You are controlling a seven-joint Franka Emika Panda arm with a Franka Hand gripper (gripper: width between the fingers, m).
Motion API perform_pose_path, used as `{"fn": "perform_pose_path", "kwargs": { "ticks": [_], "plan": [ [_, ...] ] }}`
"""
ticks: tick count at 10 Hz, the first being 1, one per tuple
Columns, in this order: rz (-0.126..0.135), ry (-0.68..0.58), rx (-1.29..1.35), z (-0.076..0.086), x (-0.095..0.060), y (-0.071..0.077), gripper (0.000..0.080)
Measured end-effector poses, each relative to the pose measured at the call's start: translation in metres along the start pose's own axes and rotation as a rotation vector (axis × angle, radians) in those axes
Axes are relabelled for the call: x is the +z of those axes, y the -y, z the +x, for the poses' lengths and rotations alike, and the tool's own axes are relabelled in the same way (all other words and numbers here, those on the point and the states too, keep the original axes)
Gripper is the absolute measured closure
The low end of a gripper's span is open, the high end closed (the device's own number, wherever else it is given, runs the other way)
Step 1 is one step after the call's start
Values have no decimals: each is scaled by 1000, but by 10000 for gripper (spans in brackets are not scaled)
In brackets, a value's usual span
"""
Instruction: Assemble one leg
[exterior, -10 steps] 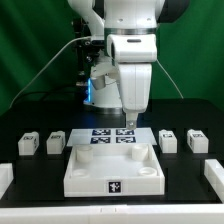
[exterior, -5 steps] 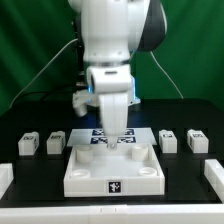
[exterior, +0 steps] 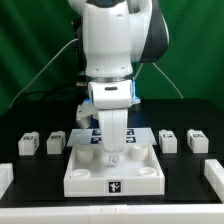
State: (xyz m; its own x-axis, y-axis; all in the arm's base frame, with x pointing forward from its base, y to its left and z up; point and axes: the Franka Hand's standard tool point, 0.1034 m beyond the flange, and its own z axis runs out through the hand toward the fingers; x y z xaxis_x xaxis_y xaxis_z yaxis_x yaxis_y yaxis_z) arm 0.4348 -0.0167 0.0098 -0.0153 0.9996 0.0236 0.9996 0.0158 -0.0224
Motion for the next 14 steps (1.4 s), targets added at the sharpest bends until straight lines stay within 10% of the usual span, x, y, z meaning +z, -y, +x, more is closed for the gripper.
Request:
{"fn": "perform_pose_path", "kwargs": {
  "ticks": [5, 14],
  "plan": [
    [1, 0, 4, -1, 0, 0, 725],
    [-1, 0, 6, -1, 0, 0, 741]
  ]
}}
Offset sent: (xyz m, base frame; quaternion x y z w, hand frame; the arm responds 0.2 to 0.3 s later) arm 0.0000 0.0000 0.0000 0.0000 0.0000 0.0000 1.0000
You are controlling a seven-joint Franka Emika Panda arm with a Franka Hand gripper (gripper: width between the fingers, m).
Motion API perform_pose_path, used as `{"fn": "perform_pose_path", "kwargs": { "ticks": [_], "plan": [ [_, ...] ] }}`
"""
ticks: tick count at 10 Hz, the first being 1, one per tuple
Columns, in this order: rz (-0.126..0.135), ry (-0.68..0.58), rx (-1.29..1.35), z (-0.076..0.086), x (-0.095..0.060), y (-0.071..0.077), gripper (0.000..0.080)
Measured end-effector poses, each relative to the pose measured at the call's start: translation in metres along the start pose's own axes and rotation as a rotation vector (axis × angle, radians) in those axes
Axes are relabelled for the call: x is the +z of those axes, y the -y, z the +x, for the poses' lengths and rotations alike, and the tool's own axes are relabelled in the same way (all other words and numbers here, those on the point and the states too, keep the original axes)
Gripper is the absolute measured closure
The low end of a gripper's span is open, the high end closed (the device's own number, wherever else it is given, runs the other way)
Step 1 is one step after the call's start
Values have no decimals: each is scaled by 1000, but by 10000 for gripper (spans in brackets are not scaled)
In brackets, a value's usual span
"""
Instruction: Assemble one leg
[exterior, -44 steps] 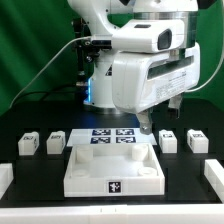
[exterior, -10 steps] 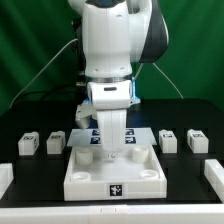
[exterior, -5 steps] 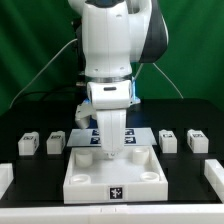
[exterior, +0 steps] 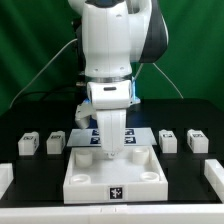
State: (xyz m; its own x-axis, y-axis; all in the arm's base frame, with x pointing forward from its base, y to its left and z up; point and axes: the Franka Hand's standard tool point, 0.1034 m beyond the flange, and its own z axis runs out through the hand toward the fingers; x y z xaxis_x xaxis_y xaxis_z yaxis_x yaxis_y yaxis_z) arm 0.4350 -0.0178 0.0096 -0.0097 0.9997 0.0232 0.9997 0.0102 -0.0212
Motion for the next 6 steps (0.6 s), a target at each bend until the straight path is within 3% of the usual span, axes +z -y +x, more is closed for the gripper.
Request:
{"fn": "perform_pose_path", "kwargs": {
  "ticks": [3, 6],
  "plan": [
    [-29, -17, 8, 24, 0, -23, 741],
    [-52, -41, 50, 60, -1, -57, 741]
  ]
}}
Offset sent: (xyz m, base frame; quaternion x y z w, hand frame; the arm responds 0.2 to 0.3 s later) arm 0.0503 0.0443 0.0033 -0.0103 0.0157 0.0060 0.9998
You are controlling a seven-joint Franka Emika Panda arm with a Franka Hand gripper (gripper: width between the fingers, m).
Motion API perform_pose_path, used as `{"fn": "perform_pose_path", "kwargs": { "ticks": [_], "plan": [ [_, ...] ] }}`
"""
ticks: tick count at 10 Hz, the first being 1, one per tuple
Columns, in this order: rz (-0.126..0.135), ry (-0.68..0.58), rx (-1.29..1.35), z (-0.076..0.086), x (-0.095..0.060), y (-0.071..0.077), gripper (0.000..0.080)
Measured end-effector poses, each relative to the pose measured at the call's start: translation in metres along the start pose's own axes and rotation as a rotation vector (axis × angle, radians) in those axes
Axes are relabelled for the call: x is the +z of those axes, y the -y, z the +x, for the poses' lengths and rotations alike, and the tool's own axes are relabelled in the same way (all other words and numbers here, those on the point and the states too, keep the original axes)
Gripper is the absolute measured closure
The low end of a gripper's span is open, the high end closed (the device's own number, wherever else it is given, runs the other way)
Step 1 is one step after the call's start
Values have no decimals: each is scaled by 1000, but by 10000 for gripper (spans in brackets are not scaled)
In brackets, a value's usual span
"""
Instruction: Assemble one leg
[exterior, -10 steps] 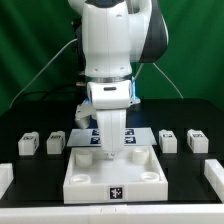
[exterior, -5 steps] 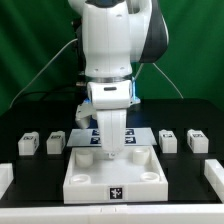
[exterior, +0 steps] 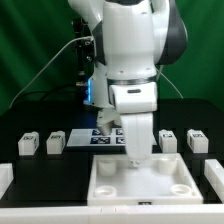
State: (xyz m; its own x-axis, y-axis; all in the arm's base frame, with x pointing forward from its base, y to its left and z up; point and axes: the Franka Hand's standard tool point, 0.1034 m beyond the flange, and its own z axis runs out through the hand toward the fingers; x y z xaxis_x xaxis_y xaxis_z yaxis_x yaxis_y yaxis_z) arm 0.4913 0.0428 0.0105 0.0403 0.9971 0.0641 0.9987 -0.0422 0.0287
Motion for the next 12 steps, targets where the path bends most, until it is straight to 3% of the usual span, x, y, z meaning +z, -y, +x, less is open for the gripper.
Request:
{"fn": "perform_pose_path", "kwargs": {
  "ticks": [4, 10, 11, 12],
  "plan": [
    [41, 6, 3, 26, 2, -3, 741],
    [44, 13, -6, 26, 2, -4, 740],
    [45, 13, -6, 25, 3, -3, 621],
    [45, 13, -5, 25, 3, -3, 621]
  ]
}}
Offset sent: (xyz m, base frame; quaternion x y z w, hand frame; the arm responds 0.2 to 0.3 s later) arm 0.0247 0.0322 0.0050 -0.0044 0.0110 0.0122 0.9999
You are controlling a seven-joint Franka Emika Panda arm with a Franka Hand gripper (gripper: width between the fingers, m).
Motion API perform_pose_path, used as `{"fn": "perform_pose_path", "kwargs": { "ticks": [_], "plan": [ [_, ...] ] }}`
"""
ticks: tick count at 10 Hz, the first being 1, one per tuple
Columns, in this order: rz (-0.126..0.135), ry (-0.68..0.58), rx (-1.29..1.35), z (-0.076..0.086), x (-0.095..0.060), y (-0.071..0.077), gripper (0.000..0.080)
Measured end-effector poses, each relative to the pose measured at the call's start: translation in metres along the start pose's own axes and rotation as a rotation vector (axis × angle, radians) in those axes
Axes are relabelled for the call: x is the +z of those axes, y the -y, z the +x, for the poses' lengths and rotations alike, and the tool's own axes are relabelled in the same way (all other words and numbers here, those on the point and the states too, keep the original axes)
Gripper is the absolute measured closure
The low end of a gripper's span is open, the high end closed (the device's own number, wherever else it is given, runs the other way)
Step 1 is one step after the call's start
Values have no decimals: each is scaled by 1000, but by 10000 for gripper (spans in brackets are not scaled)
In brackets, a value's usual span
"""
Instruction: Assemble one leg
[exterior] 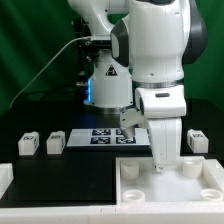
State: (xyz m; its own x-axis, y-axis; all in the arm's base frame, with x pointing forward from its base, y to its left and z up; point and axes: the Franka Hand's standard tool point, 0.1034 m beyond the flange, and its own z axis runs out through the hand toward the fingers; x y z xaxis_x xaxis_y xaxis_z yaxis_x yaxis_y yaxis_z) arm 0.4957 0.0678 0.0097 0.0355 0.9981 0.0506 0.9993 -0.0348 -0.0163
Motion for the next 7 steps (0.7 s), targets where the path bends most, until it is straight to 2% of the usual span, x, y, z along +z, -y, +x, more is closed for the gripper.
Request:
{"fn": "perform_pose_path", "kwargs": {
  "ticks": [1, 2, 3, 4, 5, 7],
  "plan": [
    [0, 0, 1, 0, 0, 0, 484],
    [0, 0, 1, -1, 0, 0, 283],
    [0, 0, 1, -1, 0, 0, 283],
    [0, 0, 2, -1, 0, 0, 192],
    [0, 0, 3, -1, 0, 0, 158],
    [0, 0, 3, -2, 0, 0, 152]
  ]
}}
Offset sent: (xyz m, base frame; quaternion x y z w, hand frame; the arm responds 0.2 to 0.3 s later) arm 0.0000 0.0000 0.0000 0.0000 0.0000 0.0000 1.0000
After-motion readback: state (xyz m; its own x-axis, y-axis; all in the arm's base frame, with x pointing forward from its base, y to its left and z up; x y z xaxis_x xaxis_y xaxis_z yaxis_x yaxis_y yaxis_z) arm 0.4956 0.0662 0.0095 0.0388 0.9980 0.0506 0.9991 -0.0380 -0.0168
